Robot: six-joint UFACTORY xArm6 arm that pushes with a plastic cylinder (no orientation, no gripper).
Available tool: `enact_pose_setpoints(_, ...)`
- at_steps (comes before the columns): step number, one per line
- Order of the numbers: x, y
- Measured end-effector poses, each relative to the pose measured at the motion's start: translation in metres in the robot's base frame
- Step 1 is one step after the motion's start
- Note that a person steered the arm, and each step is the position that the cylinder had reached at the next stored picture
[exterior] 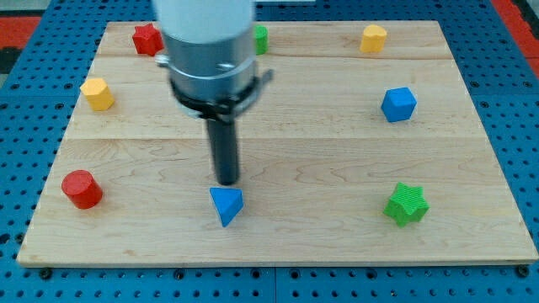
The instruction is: Push the green star to the bottom of the green circle
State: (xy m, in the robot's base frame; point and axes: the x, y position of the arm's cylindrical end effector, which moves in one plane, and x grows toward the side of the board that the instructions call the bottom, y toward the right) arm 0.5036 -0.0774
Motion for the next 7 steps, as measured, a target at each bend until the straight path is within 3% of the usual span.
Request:
enact_pose_setpoints(1,-0.016,-0.054)
enact_pose_setpoints(5,-0.019,-0.054)
enact_pose_setpoints(6,-0.027,-0.01)
enact_pose_setpoints(7,-0.033,0.099)
